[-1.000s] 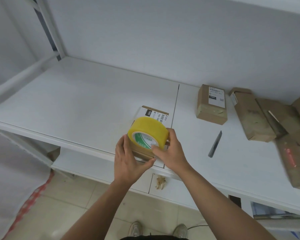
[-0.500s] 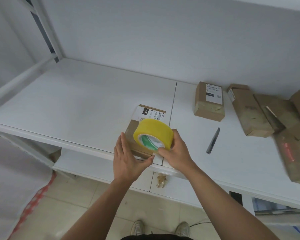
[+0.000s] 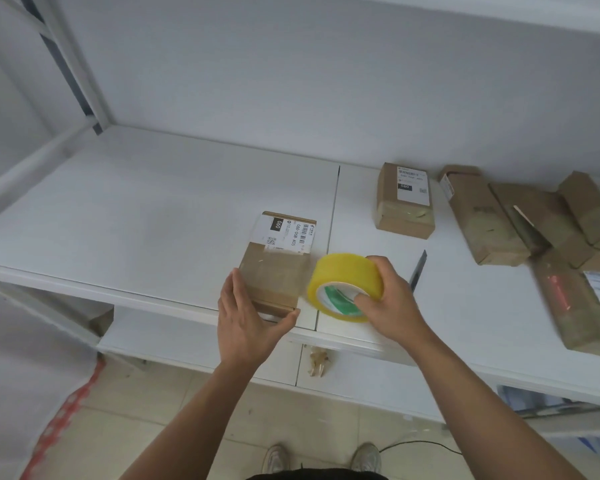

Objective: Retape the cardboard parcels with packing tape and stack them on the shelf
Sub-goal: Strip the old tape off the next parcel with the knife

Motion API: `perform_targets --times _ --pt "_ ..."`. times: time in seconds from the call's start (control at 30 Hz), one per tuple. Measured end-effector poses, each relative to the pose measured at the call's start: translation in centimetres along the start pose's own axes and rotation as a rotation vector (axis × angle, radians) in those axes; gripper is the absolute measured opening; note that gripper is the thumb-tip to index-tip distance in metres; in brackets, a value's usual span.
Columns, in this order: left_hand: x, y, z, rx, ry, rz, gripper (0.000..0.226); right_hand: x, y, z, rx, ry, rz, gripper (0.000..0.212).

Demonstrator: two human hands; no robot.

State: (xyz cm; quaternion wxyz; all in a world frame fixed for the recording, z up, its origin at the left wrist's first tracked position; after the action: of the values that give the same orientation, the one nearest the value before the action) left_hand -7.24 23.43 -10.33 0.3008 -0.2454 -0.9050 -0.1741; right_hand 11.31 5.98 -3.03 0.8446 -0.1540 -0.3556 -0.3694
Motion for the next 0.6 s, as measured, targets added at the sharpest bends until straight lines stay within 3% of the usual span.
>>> perform_targets --times 0.27,0.43,0.6 --pt "-0.2 -0.1 -0.6 -0.039 0.023 0.008 0.124 0.2 -0.5 -1.7 0.029 -0.085 0.032 0.055" --pt "-0.1 -0.1 -0.6 -0.027 0.032 0.026 0.120 -0.4 -0.5 -1.4 0.113 -0.152 0.089 0.077" --pt "0.0 -0.1 -0.7 -0.020 0.058 0.027 0.120 -0.8 -0.3 -0.9 0.154 -0.299 0.147 0.078"
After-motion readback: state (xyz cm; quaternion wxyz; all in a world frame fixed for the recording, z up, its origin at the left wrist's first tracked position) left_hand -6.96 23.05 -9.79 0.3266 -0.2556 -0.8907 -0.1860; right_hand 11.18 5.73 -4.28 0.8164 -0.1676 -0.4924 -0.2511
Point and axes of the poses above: each hand's wrist, its own y-axis towards the middle knuckle, its own x-axis out of the back of the hand, z = x × y, the point moved 9 cm from there along y, towards the middle knuckle, and after that the axes turned 9 degrees about -y, right-handed, at the moved point
